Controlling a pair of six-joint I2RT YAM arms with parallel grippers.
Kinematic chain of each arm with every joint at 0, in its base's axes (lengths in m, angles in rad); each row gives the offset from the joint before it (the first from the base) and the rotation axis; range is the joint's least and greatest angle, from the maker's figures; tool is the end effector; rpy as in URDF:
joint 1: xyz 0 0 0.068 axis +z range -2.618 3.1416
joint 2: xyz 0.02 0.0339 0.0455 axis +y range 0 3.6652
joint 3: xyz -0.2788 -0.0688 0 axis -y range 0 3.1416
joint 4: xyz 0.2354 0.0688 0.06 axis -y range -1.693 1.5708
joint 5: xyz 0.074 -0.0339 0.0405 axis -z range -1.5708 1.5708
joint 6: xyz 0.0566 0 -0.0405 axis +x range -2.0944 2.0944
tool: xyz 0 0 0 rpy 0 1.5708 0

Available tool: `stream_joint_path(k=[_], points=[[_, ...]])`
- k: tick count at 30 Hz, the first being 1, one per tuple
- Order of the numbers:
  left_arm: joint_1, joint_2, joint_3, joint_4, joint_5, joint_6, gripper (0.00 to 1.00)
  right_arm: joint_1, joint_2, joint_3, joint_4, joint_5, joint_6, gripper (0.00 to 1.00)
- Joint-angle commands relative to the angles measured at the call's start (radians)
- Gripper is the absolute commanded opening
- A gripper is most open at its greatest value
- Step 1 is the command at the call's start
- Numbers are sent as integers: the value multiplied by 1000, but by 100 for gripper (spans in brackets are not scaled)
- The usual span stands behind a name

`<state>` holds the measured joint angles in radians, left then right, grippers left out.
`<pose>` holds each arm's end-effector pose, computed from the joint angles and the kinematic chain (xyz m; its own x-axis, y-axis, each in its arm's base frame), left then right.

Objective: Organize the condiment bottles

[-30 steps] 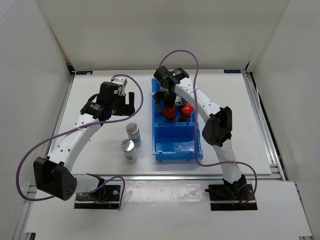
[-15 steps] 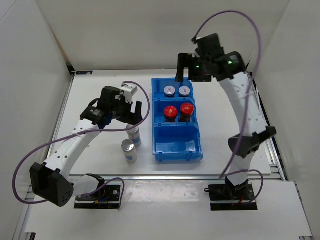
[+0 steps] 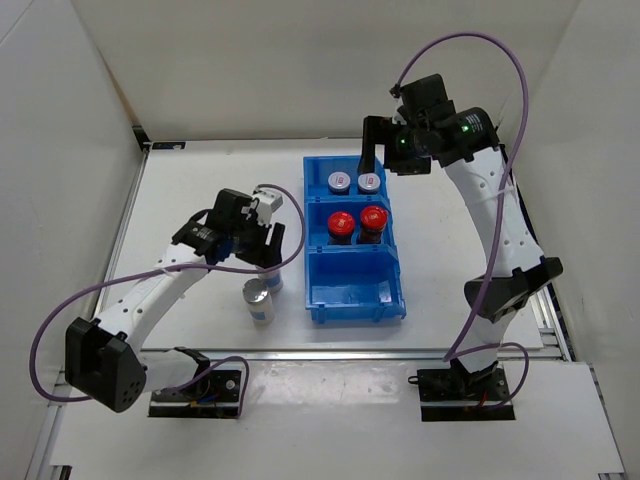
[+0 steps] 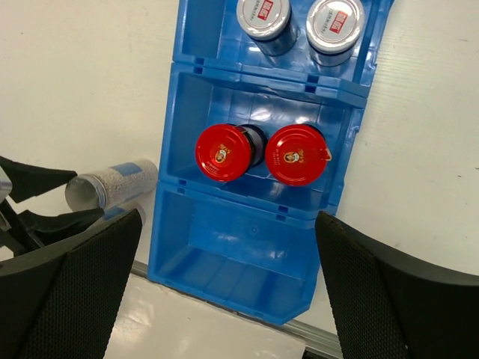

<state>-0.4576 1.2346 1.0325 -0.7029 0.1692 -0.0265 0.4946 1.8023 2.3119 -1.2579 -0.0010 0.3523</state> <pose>0.2208 -0.1194 0.2861 -0.7193 0.3251 -0.6140 0.5099 0.8473 -0.1487 0.3132 0.1690 0.4632 -0.7261 0.0005 -0.6876 -0.2395 0.9372 0.2535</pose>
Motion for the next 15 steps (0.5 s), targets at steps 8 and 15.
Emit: stream_joint_path(k=[8, 15], points=[[-18, 20, 62, -13, -95, 11, 23, -56, -75, -61, -8, -5, -25, 100], [-18, 94, 326, -23, -211, 34, 11, -109, -130, -154, -8, -23, -44, 100]])
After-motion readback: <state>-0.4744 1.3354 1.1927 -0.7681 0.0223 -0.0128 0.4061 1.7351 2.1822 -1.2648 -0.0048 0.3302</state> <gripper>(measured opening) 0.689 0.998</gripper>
